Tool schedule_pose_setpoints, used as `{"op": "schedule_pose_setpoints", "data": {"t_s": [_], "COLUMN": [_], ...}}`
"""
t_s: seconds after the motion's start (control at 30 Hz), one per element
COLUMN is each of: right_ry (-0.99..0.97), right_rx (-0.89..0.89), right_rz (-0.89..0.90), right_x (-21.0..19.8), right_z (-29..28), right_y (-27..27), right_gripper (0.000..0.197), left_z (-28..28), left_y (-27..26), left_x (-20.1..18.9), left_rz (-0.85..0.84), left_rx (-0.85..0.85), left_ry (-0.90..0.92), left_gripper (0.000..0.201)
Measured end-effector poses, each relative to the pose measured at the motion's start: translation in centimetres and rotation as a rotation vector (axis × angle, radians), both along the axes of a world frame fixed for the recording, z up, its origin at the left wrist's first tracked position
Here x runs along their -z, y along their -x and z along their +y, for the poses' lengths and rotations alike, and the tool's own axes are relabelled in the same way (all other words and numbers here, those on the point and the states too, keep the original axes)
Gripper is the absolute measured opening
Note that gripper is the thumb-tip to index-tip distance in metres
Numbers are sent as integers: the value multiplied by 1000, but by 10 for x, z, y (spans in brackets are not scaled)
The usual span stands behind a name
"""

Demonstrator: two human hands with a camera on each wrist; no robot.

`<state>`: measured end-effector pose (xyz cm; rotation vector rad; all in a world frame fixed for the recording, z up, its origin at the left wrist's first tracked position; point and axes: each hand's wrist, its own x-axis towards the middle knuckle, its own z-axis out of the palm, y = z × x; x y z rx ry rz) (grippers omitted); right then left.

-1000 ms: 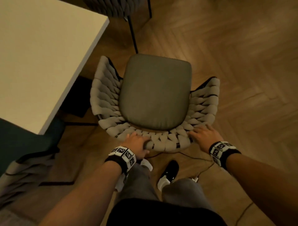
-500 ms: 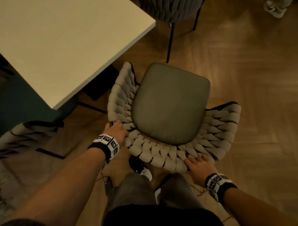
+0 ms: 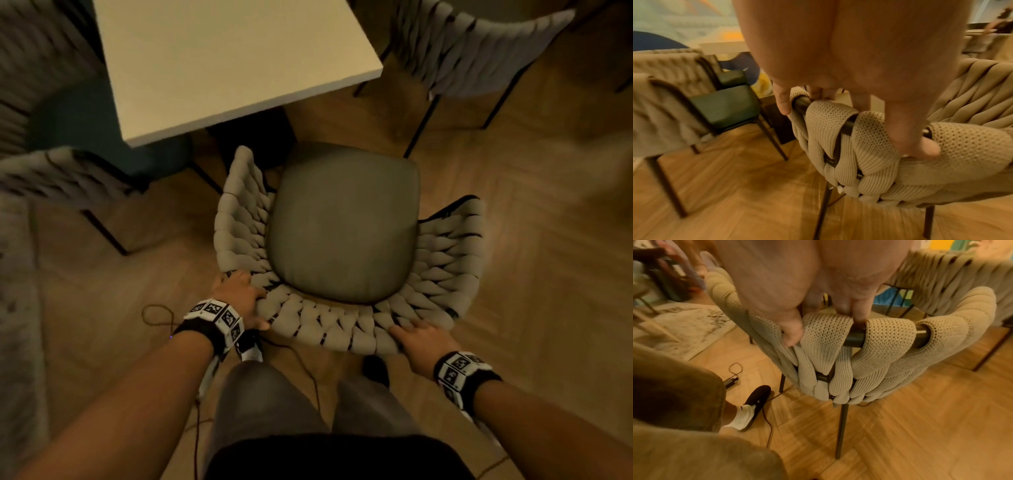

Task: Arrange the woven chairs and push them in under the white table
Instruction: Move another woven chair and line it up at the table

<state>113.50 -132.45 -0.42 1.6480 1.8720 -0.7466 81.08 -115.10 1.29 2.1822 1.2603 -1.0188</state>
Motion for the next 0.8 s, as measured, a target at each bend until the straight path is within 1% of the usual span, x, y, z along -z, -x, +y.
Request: {"op": "schedule_pose_setpoints", "data": {"t_s": [0.07, 0.17, 0.3, 0.37, 0.47, 0.57, 0.8], "right_ry": [-13, -20, -21, -35, -93, -135, -151], "right_rx": [-101, -206, -338, -386, -411, -370, -304], "right_rz": [-4, -14, -36, -29, -15, 2, 40], "right_x": [3, 3, -2, -4, -9, -10, -4], "right_z": [-2, -6, -6, -2, 13, 34, 70], "right_y": [-24, -48, -65, -65, -60, -52, -32], "right_gripper": [49, 54, 51, 48, 41, 44, 38], "left_z": [-30, -74, -129, -147, -155, -147, -128], "left_y": [-9, -20, -26, -25, -23, -15, 5], "left_x": [0, -2, -2, -2, -2, 4, 12], "left_rz": [7, 44, 42, 34, 26, 5, -15], "left_rx": [-76, -161, -319, -380, -448, -501, -522], "left_ry": [3, 10, 33, 18, -21, -43, -137], "left_gripper": [72, 73, 74, 72, 69, 68, 66]}}
